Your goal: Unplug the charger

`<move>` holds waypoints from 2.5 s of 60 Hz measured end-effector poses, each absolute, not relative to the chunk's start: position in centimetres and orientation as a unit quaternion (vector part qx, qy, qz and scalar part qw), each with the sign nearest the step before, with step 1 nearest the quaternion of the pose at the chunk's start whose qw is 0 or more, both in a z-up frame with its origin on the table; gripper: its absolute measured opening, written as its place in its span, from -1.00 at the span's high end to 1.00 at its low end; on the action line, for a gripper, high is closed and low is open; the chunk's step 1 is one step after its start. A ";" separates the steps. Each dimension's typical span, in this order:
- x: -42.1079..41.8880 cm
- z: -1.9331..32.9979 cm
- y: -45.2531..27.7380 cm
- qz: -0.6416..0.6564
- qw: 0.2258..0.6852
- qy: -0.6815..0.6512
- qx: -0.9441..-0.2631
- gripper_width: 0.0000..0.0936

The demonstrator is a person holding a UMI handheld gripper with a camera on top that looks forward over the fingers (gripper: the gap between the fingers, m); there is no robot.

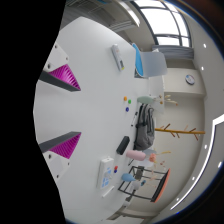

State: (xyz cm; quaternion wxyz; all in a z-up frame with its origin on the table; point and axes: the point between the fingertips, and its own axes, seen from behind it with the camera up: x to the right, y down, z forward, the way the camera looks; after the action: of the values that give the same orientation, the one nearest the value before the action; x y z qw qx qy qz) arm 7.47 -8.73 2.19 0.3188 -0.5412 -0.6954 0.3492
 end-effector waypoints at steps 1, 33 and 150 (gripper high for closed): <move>7.4 2.2 -8.4 0.347 0.322 -0.693 -0.543 -0.82; 2.6 4.6 11.7 0.334 0.403 -0.603 -0.602 -0.83; -25.5 18.6 27.5 0.458 0.431 -0.515 -0.582 0.84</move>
State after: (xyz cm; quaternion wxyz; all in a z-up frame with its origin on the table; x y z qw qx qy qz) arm -25.49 27.52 18.65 0.4312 -0.5819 -0.5151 0.4583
